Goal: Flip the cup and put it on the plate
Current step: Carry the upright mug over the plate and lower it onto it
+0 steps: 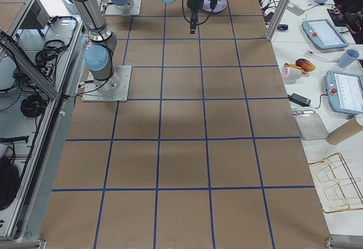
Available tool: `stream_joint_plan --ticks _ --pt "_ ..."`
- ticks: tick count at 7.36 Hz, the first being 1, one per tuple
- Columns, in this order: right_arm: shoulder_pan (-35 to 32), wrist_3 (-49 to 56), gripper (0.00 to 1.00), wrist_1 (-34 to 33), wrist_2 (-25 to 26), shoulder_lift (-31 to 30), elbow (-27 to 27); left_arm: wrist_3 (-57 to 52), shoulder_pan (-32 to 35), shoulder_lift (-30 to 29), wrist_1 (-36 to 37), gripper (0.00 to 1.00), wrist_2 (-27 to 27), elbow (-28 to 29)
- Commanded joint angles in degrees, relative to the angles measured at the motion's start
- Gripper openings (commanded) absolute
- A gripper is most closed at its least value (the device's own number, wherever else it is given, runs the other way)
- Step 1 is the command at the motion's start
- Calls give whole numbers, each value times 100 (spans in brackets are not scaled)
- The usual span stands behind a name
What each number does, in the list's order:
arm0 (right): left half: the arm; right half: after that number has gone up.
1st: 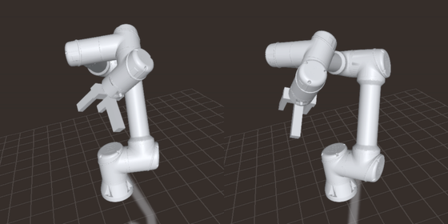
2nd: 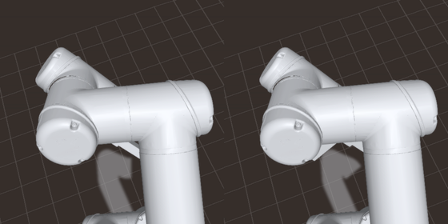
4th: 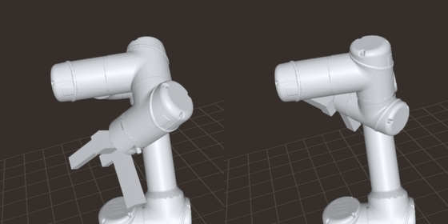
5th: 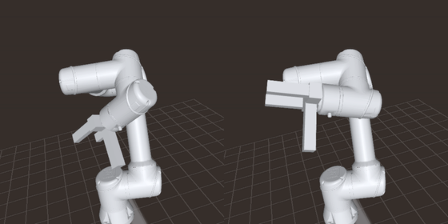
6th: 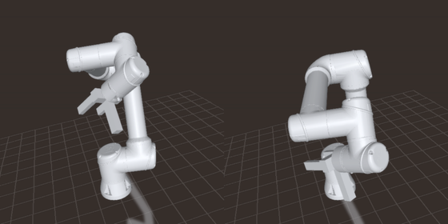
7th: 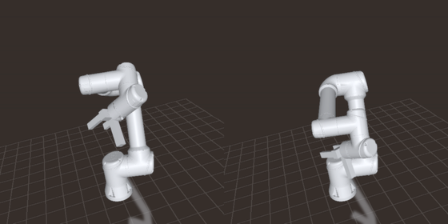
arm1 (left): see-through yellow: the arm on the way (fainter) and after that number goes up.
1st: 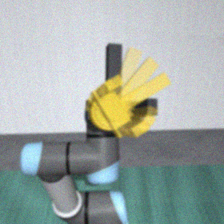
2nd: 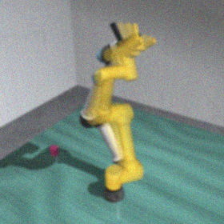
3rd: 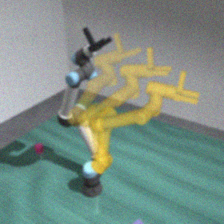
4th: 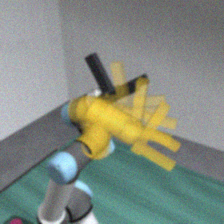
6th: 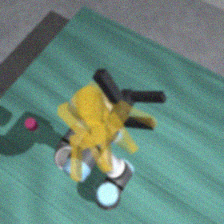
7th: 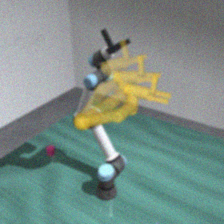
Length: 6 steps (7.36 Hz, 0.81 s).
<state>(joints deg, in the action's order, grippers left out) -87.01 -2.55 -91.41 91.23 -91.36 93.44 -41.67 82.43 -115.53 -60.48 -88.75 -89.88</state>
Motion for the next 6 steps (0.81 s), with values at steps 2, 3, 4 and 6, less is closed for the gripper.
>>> stream_joint_plan --ticks 2,3,4,6 --pt "0 0 100 0 1 4 -1 53 1 -5 -25 94 112 -47" --pt "0 0 100 0 1 4 7 97 1 91 -77 100 25 -47" --pt "0 0 100 0 1 4 -1 159 1 188 -295 100 -28 -13" --pt "0 0 100 0 1 -5 8 1096 10 451 -544 100 -37 49"
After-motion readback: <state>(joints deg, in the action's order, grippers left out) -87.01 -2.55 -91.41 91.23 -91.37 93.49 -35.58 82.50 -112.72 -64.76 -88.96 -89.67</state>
